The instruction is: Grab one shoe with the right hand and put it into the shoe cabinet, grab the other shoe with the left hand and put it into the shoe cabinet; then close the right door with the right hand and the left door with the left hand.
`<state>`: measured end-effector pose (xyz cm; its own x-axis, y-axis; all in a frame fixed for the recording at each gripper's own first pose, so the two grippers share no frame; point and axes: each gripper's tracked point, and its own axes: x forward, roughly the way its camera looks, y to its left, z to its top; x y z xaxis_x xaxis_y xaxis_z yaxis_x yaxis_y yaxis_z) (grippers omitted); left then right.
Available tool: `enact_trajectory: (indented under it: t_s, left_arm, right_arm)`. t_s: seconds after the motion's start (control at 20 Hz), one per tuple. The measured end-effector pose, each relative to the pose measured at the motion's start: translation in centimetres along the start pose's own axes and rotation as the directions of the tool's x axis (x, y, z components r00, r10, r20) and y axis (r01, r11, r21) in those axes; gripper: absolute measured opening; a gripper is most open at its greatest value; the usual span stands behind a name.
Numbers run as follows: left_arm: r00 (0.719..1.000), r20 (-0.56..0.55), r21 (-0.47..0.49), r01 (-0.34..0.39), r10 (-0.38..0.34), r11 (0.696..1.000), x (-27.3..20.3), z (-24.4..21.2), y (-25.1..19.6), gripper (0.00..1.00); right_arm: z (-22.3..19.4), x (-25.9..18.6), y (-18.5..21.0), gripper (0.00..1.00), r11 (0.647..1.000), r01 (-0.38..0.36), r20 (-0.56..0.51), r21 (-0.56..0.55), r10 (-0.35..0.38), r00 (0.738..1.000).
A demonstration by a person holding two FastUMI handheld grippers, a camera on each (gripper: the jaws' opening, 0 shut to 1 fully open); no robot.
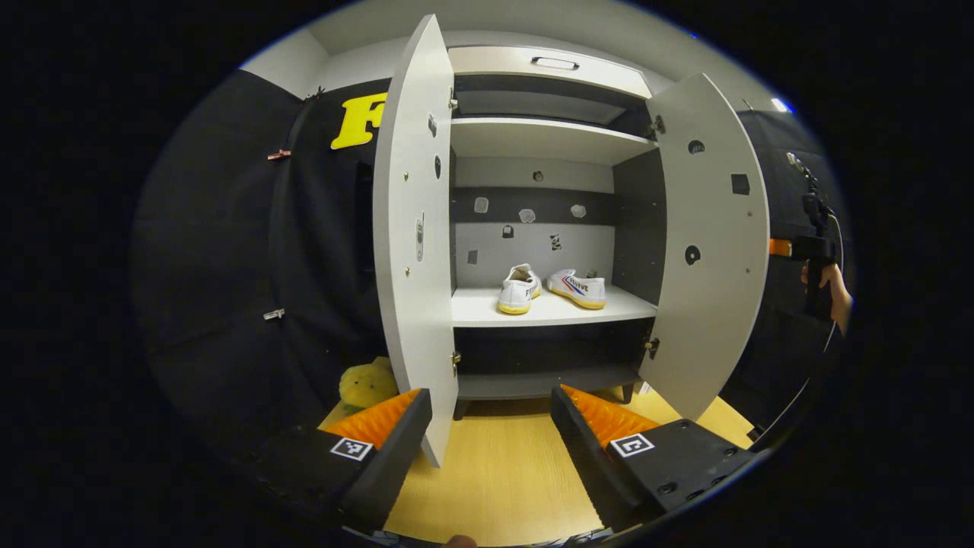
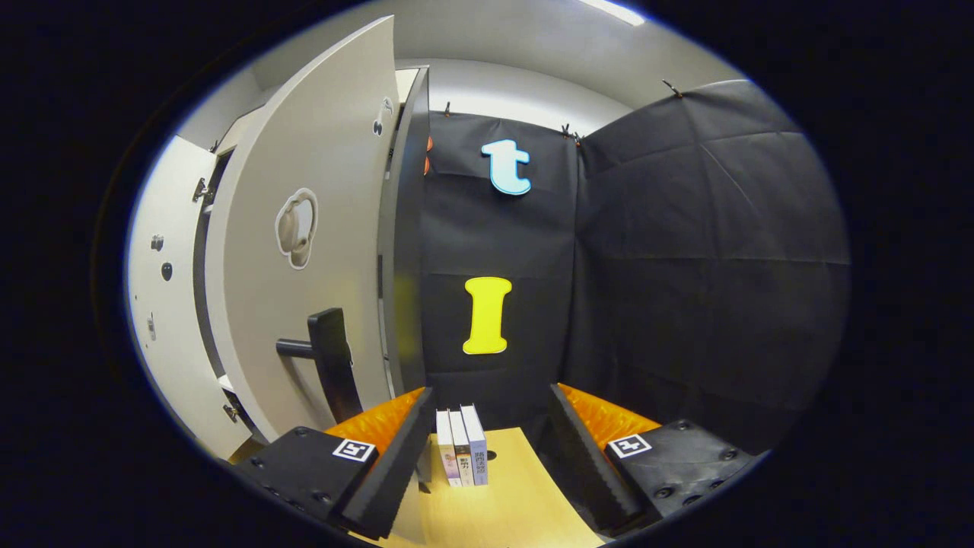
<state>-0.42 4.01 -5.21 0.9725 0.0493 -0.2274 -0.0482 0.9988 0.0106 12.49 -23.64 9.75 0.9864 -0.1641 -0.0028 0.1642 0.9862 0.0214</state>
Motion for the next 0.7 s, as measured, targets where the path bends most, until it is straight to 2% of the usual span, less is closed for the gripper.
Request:
enact_trajectory:
  t_s: [0.1,0.3,0.5,0.7]
  left_arm:
    - [1.0,0.0,-0.01,-0.011,0.011,1.0,0.0,0.0,0.3,0.97]
    - [1.0,-0.001,-0.031,-0.025,0.025,0.999,0.3,-0.2,0.9,0.97]
    - [0.999,-0.007,-0.036,-0.032,0.031,0.999,0.4,-0.4,1.6,0.98]
    - [0.999,-0.001,-0.028,-0.046,0.046,0.999,0.1,-0.2,3.2,0.98]
  right_arm:
    - [0.1,-0.2,0.6,0.95,1.0,-0.017,-0.003,0.013,0.017,1.0]
    - [0.4,-0.6,1.1,0.95,1.0,0.001,0.005,0.027,-0.001,1.0]
    - [0.1,-1.5,3.9,0.95,0.998,-0.045,-0.002,0.032,0.045,0.999]
    - [0.1,-2.0,6.1,0.95,0.998,-0.057,0.001,0.036,0.057,0.998]
